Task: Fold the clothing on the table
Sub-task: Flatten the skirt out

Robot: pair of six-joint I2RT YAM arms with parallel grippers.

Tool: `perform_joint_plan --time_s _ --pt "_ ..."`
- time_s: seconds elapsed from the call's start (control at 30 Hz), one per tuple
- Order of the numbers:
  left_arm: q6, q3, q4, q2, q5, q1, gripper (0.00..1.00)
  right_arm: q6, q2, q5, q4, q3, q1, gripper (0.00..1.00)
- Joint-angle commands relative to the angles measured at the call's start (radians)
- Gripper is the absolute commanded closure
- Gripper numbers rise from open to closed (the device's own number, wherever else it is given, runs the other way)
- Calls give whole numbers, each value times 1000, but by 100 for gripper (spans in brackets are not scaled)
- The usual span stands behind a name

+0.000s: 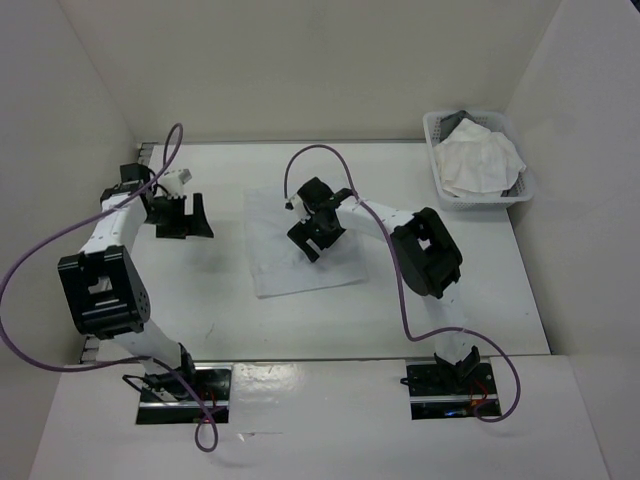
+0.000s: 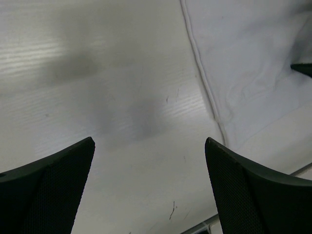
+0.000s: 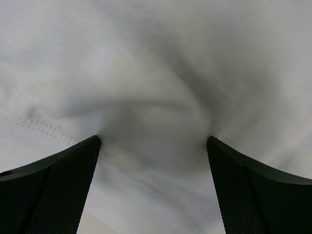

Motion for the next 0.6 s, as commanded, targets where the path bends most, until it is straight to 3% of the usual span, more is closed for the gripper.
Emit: perform_joint_plan --time_s 0.0,0.3,0.57 --pt "-79 62 104 51 -44 -50 0 13 -58 -30 -56 -11 12 6" --pt "-145 207 181 240 -86 -151 0 22 -90 -19 -65 -11 12 6" --pt "-219 272 256 339 -75 -187 0 31 -181 76 -114 216 12 5"
